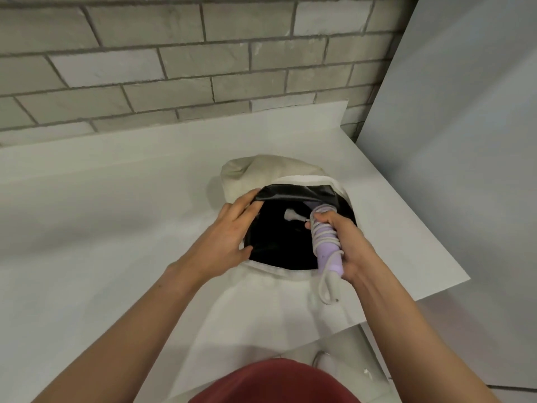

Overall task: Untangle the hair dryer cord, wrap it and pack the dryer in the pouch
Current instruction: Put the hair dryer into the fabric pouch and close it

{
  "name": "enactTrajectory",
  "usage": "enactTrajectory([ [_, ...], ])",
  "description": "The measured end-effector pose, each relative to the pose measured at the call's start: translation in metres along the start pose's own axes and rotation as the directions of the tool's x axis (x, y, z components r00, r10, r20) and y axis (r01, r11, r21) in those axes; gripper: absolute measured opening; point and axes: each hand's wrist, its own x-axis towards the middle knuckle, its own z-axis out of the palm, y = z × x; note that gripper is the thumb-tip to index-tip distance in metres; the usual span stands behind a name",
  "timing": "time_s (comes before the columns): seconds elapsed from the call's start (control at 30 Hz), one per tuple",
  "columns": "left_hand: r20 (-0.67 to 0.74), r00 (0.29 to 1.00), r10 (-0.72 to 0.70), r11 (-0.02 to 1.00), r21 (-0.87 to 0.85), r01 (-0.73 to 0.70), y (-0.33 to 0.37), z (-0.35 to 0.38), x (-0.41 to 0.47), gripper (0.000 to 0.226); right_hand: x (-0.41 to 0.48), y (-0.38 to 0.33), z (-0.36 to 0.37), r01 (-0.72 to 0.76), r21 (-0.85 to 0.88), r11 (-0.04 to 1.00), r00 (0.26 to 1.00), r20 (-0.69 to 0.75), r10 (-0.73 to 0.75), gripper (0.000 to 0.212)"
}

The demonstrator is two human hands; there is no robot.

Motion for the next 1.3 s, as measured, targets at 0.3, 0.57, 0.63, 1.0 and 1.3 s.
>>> enactTrajectory([
  [0.3, -0.016, 0.998, -0.060, 0.997, -0.046, 0.059, 0.017, 0.031, -0.019, 0.109, 0.025, 0.024, 0.014, 0.180, 0.016, 0.983, 0.915, -0.370, -0.162, 0.060],
  [0.57, -0.026, 0.985, -0.168, 0.986, -0.006, 0.168, 0.020, 0.042, -0.027, 0.105, 0.041, 0.034, 0.026, 0.228, -0.077, 0.971, 0.848, -0.474, -0.237, 0.052],
  [0.63, -0.011, 0.983, -0.181, 0.983, -0.010, 0.181, 0.020, 0.045, -0.029, 0.104, 0.044, 0.037, 0.028, 0.235, -0.106, 0.966, 0.841, -0.476, -0.256, 0.048],
  [1.0, -0.001, 0.983, -0.182, 0.983, -0.010, 0.182, 0.023, 0.046, -0.030, 0.105, 0.051, 0.044, 0.015, 0.252, -0.404, 0.879, 0.857, -0.328, -0.397, 0.007],
  [1.3, -0.006, 0.983, -0.183, 0.982, -0.052, 0.183, 0.017, 0.037, -0.029, 0.104, 0.009, 0.067, -0.019, 0.354, -0.919, 0.171, 0.751, 0.170, -0.639, 0.051],
])
